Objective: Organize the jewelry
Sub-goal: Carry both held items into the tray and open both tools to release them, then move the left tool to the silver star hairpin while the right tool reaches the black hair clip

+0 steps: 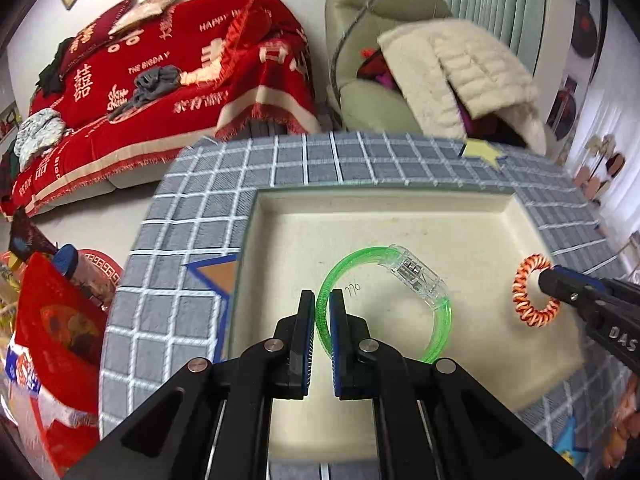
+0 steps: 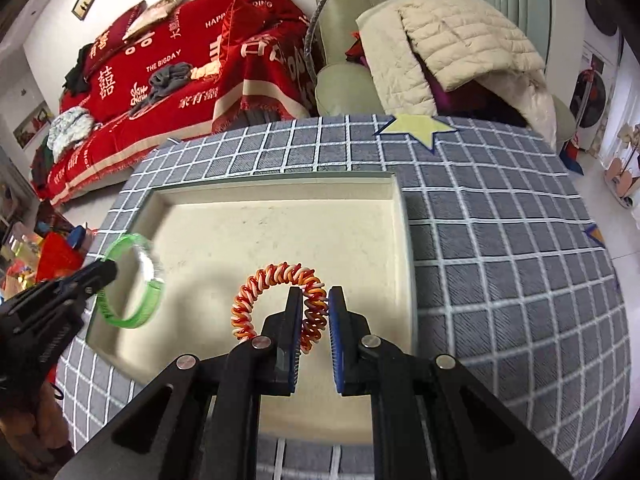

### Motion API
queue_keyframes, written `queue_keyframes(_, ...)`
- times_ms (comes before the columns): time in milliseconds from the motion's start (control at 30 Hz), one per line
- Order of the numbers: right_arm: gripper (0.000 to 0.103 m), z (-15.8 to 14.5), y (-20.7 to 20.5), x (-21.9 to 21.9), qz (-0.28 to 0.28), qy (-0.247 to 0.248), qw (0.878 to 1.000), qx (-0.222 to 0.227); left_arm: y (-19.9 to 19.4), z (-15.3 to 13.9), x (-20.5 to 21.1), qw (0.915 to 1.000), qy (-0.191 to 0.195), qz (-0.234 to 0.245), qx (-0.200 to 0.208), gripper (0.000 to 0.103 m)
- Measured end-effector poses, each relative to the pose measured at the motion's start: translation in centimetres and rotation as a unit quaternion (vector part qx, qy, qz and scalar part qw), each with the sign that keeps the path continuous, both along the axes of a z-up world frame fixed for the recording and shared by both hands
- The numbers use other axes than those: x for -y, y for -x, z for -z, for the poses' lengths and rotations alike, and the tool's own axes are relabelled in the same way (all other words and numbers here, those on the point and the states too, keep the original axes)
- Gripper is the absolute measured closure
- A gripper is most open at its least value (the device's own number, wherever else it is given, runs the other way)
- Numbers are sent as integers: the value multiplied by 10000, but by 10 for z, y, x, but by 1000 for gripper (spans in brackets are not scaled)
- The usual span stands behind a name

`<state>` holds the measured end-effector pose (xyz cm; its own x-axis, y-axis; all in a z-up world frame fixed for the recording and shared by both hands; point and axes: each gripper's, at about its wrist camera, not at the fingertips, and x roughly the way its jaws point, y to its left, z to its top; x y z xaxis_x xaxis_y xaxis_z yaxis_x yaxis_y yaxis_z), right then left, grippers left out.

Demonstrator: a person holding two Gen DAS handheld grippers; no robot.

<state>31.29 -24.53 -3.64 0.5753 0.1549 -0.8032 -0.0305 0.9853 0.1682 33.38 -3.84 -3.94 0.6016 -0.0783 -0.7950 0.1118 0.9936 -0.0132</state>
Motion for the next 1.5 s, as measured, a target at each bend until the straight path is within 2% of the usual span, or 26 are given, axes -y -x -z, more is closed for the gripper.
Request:
queue_keyframes(200, 89, 23, -21, 1, 43, -34, 9997, -221, -19, 32, 7, 9993, -203, -2, -310, 75)
queue_keyframes(467, 87, 44, -27, 2, 90, 30, 9994, -339, -18, 40, 18, 9965, -806, 79, -198, 75)
queue_keyframes(500, 85, 44, -27, 0, 67, 84, 9994, -322, -18, 40, 19, 9962, -845, 76, -201, 75)
queue_keyframes(533, 78, 43, -27, -2, 25, 134, 9994, -309, -18, 40, 19, 9960, -870, 62, -209, 75)
queue_keyframes(567, 71, 42, -27, -3, -20, 155, 9994, -309, -17, 39, 19, 9961, -855, 46, -227, 75)
queue_keyframes(600, 54, 41, -27, -4, -35, 161, 9994, -314, -16, 37, 19, 9964, -812, 31, -238, 75)
queue_keyframes(633, 44, 39, -25, -5, -36, 140, 9995, -268, -14, 34, 17, 9971, -729, -10, -221, 75)
queue_keyframes(767, 43, 23, -12, -4, -49, -104, 9999, 51, -6, 20, 9, 9993, -350, -83, -64, 75)
queue_keyframes(967, 38, -12, 15, 2, 37, -464, 9979, 448, 16, -6, 2, 9998, -89, -41, 160, 75)
queue_keyframes(1133, 27, -35, 48, 9, 183, -732, 9947, 699, 50, -25, -10, 9995, 184, 11, 269, 75)
queue_keyframes(1500, 20, -47, 125, 10, 175, -1011, 9922, 714, 131, -43, -38, 9975, 617, 41, 350, 75)
